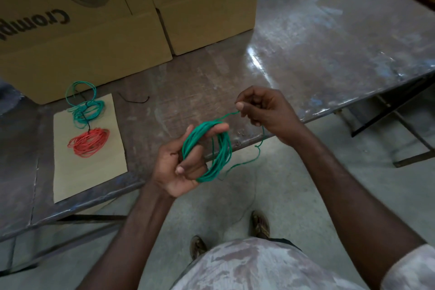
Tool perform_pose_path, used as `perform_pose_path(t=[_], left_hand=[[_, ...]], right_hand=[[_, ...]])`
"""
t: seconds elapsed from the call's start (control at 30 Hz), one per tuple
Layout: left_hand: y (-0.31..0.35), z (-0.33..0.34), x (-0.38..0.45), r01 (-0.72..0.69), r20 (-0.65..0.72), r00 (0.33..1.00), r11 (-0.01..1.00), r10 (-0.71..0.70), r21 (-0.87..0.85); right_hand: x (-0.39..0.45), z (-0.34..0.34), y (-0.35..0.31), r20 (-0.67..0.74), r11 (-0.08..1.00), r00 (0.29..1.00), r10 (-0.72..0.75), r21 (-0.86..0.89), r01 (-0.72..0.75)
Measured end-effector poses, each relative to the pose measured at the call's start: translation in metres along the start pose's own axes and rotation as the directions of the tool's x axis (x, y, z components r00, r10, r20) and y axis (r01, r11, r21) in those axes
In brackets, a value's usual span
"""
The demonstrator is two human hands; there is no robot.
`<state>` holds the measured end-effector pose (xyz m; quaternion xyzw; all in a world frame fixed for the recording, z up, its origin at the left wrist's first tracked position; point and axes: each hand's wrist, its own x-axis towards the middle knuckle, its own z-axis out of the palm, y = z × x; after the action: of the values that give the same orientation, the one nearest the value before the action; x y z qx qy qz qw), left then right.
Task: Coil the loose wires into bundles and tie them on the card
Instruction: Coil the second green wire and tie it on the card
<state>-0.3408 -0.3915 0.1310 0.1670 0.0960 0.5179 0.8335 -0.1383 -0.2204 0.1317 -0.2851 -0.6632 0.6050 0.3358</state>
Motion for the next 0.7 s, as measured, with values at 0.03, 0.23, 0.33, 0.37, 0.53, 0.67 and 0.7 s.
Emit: perform_pose_path(t=[0.03, 0.23, 0.33, 0.37, 0.53, 0.67, 0.7], left_hand=[[0.0, 0.002, 0.003, -0.041, 0.041, 0.998, 0.995, 0.044, -0.093], [0.022, 0.006, 0.018, -0.38, -0.046, 0.925, 0.92, 0.377, -0.092], [0.042, 0.0, 0.02, -0.515, -0.16, 0.846, 0.857, 0.508, -0.001], [0.048, -0.003, 0.021, -0.556, -0.191, 0.807, 0.828, 0.559, 0.076], [0.061, -0.014, 0.028, -0.414, -0.236, 0.578, 0.529, 0.782, 0.74], [0.043, -0.016, 0.034, 0.047, -0.155, 0.603, 0.159, 0.782, 0.986], [0.038, -0.019, 0.035, 0.184, -0.14, 0.62, 0.03, 0.772, 0.982]], right_hand=[[-0.002, 0.006, 0.005, -0.002, 1.0, 1.0, 0.009, 0.026, -0.009], [-0.014, 0.026, 0.029, 0.077, 0.994, 0.993, 0.093, 0.049, -0.097], [-0.027, 0.03, 0.034, 0.173, 0.983, 0.972, 0.162, 0.054, -0.173], [-0.032, 0.031, 0.035, 0.218, 0.978, 0.958, 0.185, 0.056, -0.201], [-0.047, 0.039, 0.023, 0.444, 0.938, 0.852, 0.278, 0.066, -0.34], [-0.039, 0.04, 0.004, 0.513, 0.949, 0.821, 0.252, 0.034, -0.313], [-0.036, 0.039, -0.001, 0.481, 0.954, 0.844, 0.237, 0.048, -0.295]])
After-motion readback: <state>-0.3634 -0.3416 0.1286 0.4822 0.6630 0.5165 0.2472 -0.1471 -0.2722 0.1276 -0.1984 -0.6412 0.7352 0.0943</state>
